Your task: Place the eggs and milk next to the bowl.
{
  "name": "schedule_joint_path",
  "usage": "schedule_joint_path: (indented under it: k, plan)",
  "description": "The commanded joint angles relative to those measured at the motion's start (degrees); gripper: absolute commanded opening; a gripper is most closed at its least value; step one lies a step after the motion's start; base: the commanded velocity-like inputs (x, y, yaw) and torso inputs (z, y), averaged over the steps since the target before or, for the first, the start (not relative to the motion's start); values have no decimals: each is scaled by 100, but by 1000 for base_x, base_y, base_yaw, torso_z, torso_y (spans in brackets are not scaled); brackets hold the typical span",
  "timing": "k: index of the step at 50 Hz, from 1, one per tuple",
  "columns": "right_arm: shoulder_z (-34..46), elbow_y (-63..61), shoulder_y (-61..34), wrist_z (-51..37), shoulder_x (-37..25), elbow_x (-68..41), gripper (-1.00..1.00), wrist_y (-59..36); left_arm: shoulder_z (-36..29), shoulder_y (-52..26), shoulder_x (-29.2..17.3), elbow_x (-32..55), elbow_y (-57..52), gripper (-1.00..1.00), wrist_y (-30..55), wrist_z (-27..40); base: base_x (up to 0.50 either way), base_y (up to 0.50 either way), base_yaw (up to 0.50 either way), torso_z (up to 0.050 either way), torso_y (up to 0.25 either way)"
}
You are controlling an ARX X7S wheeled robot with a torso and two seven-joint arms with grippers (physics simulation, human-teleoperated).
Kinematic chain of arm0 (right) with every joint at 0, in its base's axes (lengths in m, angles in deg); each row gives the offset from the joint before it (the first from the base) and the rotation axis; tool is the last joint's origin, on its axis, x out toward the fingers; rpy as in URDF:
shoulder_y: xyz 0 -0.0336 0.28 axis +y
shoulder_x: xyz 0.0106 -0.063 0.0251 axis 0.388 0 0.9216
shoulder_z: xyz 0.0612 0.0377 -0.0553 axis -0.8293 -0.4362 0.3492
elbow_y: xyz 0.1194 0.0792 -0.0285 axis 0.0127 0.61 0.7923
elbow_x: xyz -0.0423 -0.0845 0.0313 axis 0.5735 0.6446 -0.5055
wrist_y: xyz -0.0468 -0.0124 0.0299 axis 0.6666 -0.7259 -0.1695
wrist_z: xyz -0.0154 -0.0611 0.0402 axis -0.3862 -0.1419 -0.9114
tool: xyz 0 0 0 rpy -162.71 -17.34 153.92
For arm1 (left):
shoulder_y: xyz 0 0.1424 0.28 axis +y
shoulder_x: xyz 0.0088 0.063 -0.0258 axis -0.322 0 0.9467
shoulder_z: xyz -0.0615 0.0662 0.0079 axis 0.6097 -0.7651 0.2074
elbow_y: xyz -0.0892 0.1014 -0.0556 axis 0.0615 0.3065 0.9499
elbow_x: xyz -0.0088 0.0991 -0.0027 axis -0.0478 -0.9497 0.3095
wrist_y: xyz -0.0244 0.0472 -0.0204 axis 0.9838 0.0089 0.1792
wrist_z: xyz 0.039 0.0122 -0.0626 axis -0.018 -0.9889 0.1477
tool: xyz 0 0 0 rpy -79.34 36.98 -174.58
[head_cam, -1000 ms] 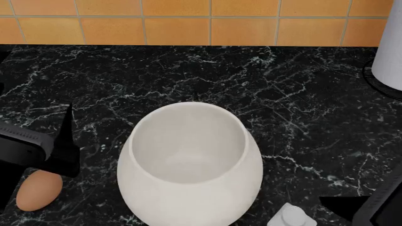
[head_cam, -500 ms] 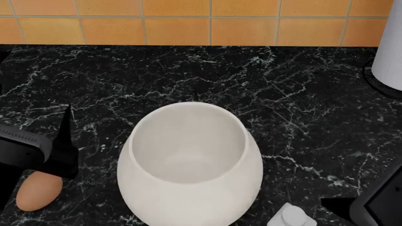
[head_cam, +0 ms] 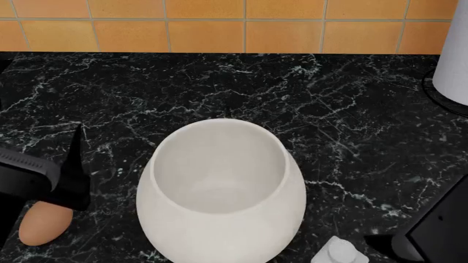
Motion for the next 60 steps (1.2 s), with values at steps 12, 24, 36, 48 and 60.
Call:
schedule_joint_path:
  k: [12, 24, 36, 48, 60]
  plan:
    - [401, 260, -12, 216, 121, 332, -100, 334, 86, -16, 56, 171, 153, 100, -153, -123, 0, 0, 0, 0, 0]
    - [518, 338, -129, 248, 107, 437, -100, 446, 72, 11, 43, 184, 166, 100, -190, -103, 0, 0, 0, 0, 0]
    - [1038, 684, -836, 291, 284, 642, -100, 459, 69, 14, 6, 186, 142, 100, -188, -82, 0, 0, 0, 0, 0]
    - [1407, 912, -1308, 383, 359, 774, -100, 435, 112, 43, -51, 211, 65, 100, -146, -62, 0, 0, 0, 0, 0]
    - [1804, 1248, -1603, 521, 514, 1008, -100, 581, 180, 94, -112, 225, 79, 100, -173, -33, 0, 0, 0, 0, 0]
